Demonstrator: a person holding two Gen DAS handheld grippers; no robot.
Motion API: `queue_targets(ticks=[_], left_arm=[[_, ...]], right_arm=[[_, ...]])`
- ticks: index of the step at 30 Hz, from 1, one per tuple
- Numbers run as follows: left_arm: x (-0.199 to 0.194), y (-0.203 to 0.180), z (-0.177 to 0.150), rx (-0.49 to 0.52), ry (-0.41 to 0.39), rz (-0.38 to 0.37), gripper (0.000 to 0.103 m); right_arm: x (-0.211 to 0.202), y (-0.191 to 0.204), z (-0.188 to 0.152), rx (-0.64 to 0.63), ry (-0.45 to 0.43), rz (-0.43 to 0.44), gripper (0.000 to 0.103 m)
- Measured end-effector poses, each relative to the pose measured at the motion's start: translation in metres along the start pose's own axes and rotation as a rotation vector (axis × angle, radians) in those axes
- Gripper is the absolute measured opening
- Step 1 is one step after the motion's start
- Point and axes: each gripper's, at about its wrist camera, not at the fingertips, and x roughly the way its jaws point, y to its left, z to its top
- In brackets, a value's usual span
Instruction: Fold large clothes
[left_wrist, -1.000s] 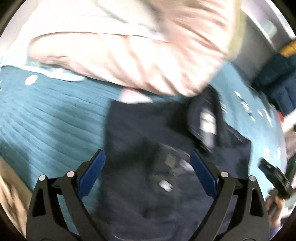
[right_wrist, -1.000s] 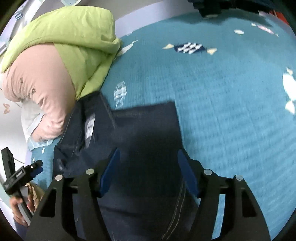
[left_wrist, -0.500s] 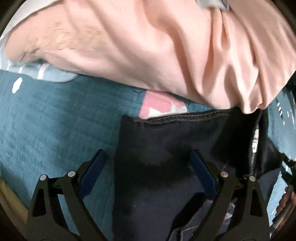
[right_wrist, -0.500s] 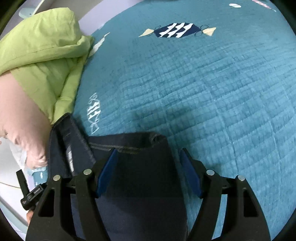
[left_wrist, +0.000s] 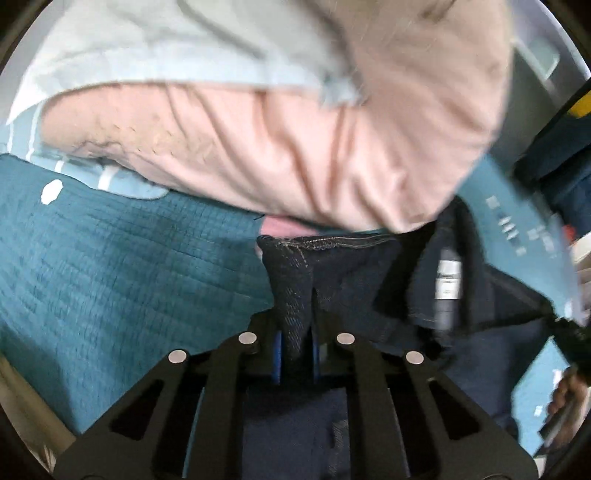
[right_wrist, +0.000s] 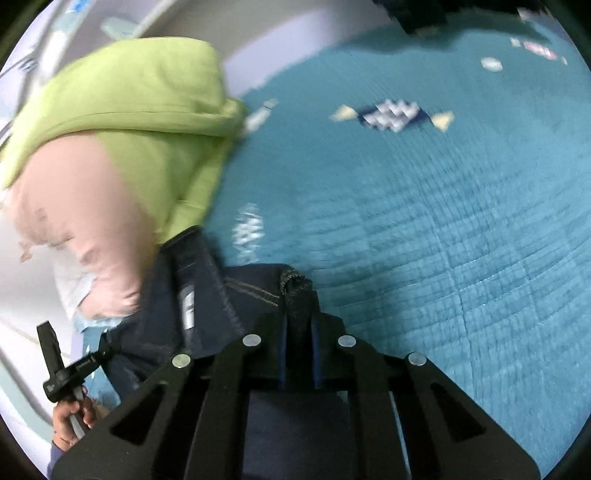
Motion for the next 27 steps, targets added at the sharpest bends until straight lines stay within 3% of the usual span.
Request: queue_targets(ticks=[5, 9, 15, 22, 27], left_arm=[[-0.073, 0.006, -0.030, -0.006, -0.078, -0.078, 0.010], [-0.118, 0.016, -0.060, -0.018, -0.097, -0.110, 0.010], [-0.161, -0.014, -0.108, -0.009, -0.102, -0.124, 0.009], [-0.200, -0.002, -0.189, 0.011, -0.060, -0.083, 0.010], [-0.202, 0.008, -0.253, 0.048, 0.031, -0.038, 0.013]], right_arm=[[-0.054, 0.014, -0.014, -0.015, -0.055, 0.060, 0.009], [-0.104, 0.013, -0.040, -0.027, -0.071, 0.081, 0.009], [-0.165, 0.006, -0.088, -0.034, -0.064, 0.099, 0.009], [-0.212, -0.008, -0.158, -0.041, 0.004, 0.062, 0.009], [-0.216, -0.033, -0.227, -0.002, 0.129, 0.019, 0.011]])
